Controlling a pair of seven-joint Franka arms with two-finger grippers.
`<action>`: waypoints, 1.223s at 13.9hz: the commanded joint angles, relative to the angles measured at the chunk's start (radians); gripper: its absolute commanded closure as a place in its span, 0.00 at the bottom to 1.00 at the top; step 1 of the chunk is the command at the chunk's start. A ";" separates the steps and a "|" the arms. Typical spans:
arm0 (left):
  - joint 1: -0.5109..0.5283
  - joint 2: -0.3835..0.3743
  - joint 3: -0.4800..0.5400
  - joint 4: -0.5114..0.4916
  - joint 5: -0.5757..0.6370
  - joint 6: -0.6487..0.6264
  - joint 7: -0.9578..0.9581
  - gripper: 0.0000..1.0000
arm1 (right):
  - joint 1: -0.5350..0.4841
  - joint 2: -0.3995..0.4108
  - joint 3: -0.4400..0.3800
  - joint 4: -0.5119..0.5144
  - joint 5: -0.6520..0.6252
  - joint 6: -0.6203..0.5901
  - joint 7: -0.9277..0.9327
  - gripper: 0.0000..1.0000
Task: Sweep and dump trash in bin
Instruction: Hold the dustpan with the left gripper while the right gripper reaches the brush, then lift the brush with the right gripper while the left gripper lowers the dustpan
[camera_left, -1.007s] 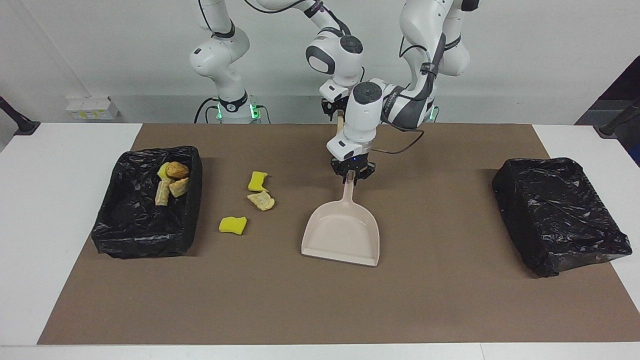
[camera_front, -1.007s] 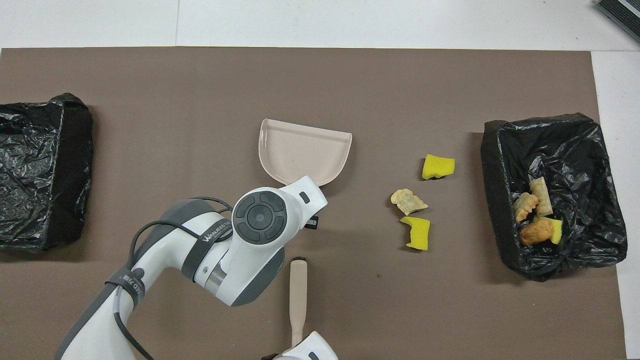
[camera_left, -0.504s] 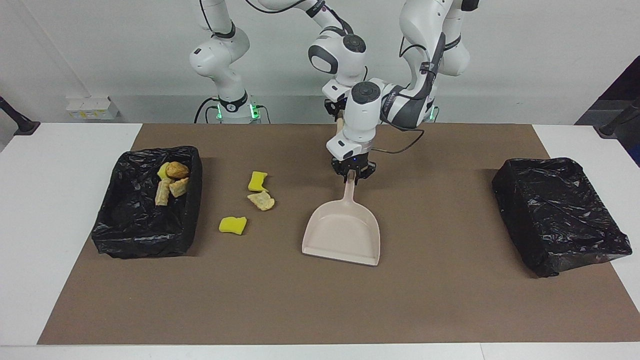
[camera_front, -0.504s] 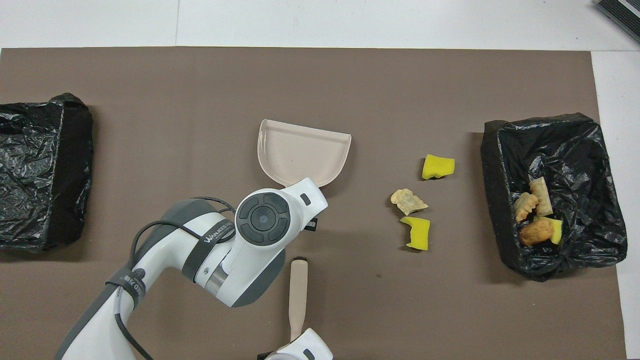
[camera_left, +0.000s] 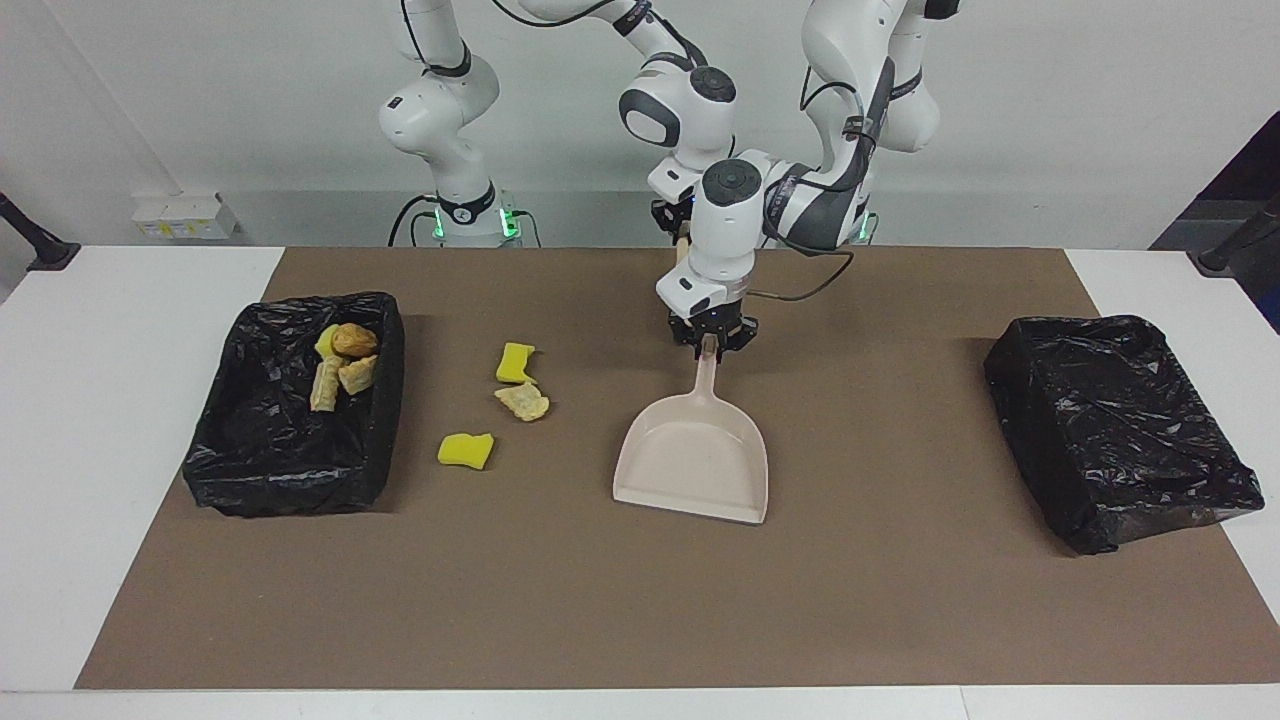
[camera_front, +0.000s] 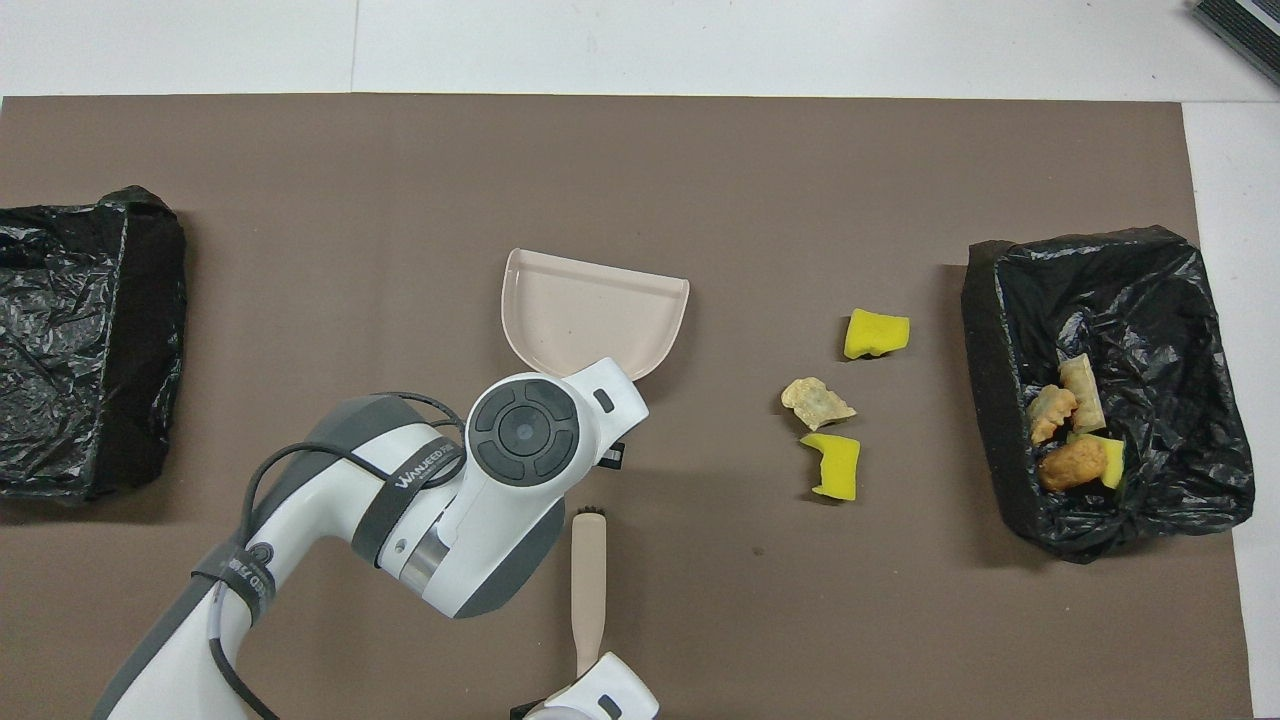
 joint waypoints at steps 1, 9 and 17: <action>-0.008 -0.031 0.014 0.002 0.022 -0.040 -0.012 1.00 | -0.057 -0.025 0.006 0.054 -0.012 -0.087 -0.112 1.00; 0.044 -0.094 0.020 0.008 0.022 -0.047 0.164 1.00 | -0.317 -0.194 -0.008 0.082 -0.043 -0.357 -0.809 1.00; 0.139 -0.143 0.020 0.125 0.022 -0.263 0.458 1.00 | -0.713 -0.187 -0.008 0.114 -0.132 -0.362 -1.544 1.00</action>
